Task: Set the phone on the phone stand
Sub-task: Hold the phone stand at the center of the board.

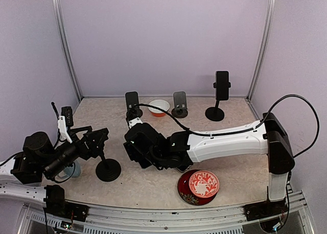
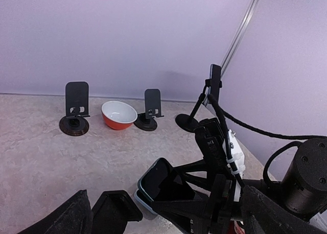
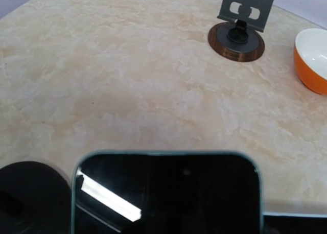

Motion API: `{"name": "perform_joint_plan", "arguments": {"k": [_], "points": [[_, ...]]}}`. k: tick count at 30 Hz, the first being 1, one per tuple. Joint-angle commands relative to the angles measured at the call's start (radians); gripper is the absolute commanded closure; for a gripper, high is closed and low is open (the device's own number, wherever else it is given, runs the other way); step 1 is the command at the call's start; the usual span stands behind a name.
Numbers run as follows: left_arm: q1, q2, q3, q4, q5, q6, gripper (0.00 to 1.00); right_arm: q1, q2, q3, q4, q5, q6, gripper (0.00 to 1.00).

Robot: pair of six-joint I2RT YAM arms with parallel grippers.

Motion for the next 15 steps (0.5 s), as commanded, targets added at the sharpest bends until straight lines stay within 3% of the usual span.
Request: {"name": "perform_joint_plan", "arguments": {"k": [1,15], "points": [[0.001,-0.005,-0.029,0.000,0.002,-0.003,0.01,0.010,0.024,0.029,0.050,0.000,-0.004,0.26],[0.001,0.006,-0.058,-0.015,0.030,-0.041,0.01,0.004,0.096,0.054,0.082,-0.132,0.009,0.27]]}}
